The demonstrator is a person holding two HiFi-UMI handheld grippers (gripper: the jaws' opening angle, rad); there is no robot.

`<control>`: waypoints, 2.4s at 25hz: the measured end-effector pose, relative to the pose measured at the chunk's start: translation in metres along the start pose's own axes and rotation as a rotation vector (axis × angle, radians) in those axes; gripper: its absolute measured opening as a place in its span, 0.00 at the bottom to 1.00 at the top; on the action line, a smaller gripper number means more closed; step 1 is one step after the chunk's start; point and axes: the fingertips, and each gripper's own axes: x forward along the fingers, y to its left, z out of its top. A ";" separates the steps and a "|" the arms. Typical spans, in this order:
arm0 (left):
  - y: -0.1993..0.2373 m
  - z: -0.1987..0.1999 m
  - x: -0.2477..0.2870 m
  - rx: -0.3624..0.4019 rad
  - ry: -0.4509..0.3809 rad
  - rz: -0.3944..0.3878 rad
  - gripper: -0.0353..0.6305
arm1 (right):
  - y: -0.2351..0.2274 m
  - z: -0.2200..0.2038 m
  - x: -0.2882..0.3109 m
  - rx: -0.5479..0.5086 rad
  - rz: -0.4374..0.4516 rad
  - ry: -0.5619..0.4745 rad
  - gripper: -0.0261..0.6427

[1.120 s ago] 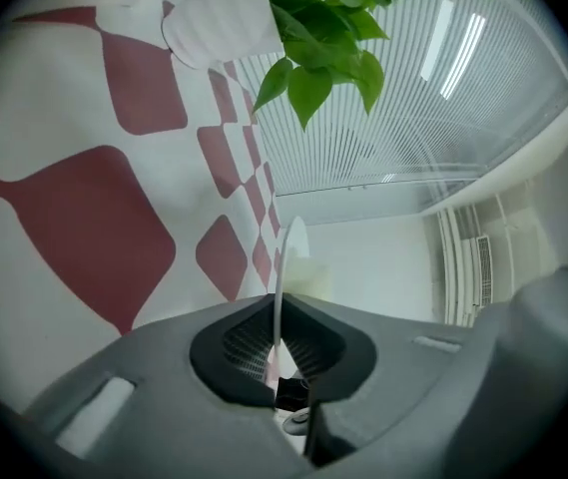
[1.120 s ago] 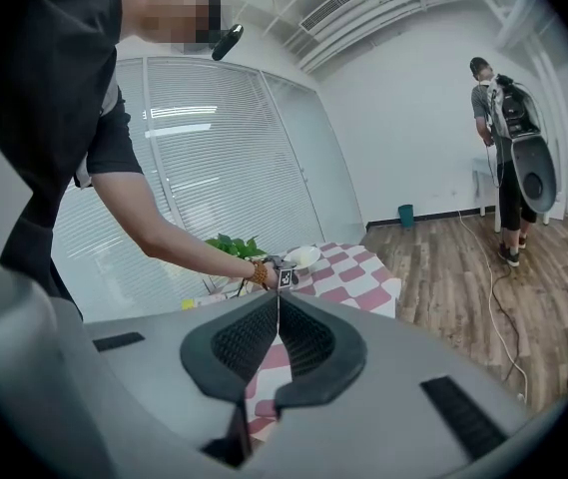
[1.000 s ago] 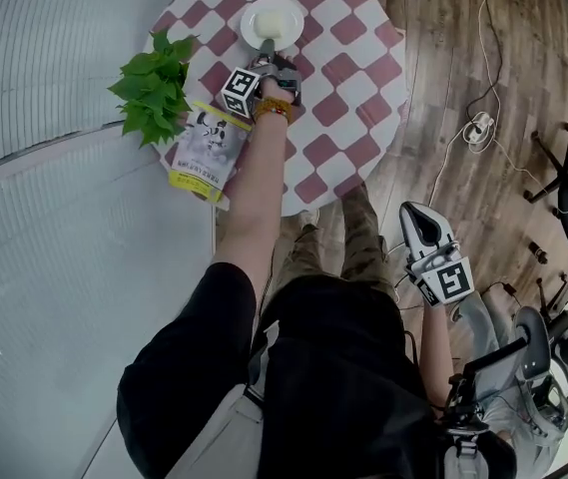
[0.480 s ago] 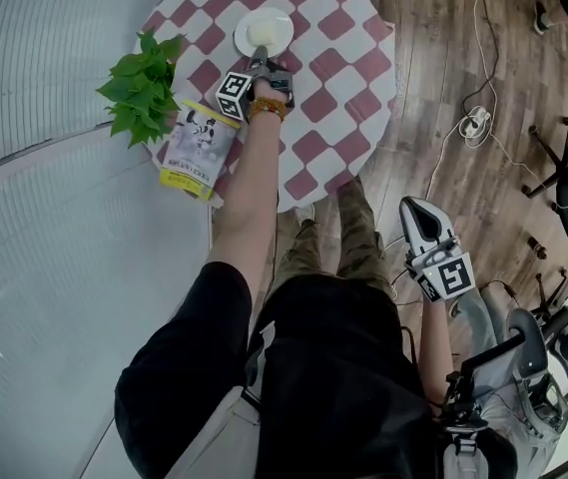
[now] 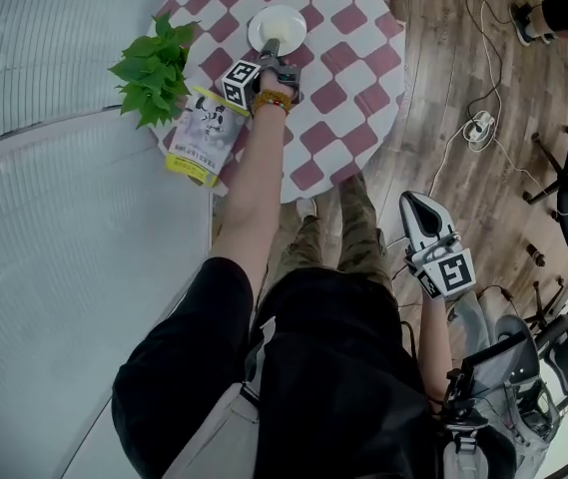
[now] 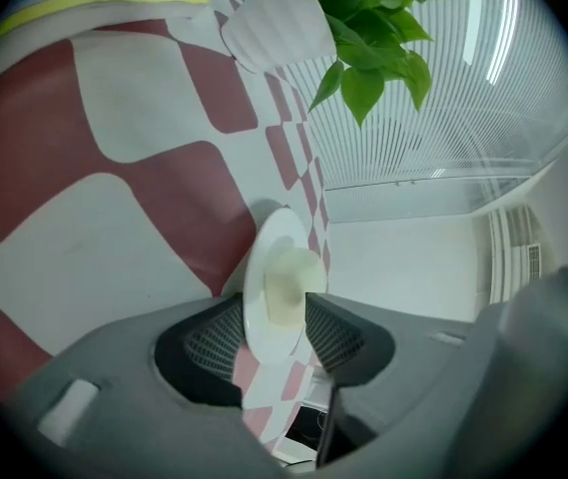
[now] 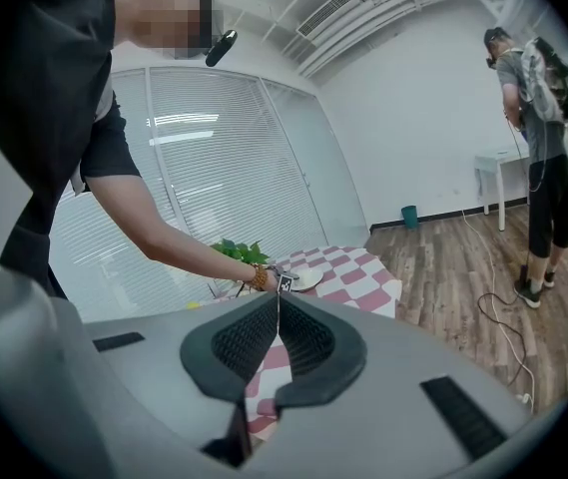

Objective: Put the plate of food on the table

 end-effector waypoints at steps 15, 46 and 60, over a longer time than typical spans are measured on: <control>0.031 -0.025 -0.061 -0.058 0.049 0.081 0.37 | 0.042 0.014 0.000 -0.059 0.010 -0.032 0.06; 0.214 -0.036 -0.419 0.466 0.505 0.202 0.37 | 0.259 0.000 0.038 -0.203 0.249 -0.007 0.06; 0.085 0.043 -0.470 0.424 0.329 -0.220 0.35 | 0.298 0.022 0.045 -0.330 0.266 -0.022 0.06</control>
